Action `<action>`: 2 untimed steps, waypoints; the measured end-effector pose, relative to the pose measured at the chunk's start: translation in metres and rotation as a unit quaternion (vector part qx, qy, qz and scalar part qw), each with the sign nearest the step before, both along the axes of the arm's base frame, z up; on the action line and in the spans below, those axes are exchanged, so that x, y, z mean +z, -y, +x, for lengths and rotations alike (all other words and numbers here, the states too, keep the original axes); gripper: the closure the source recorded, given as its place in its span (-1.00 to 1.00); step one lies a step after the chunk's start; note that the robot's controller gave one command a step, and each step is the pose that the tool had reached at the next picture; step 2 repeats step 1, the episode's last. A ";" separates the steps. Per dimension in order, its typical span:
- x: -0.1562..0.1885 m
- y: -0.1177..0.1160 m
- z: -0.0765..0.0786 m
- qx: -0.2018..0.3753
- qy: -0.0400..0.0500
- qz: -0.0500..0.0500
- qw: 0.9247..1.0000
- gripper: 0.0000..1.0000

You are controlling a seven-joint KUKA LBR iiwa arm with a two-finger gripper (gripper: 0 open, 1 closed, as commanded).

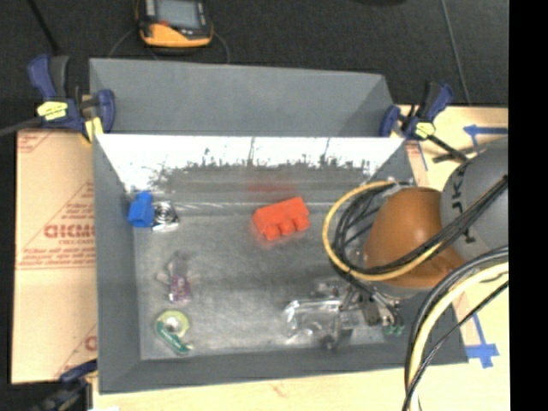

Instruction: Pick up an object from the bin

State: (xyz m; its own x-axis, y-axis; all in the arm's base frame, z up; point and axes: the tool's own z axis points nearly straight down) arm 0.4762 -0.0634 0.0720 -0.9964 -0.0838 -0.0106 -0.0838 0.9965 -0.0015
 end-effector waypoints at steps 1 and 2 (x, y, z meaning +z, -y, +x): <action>0.184 0.008 0.018 0.009 0.000 -0.001 1.000 1.00; 0.184 0.008 0.018 0.009 0.000 -0.001 1.000 1.00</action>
Offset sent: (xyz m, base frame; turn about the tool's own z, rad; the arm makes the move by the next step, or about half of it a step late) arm 0.0155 -0.0067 0.1804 -0.0217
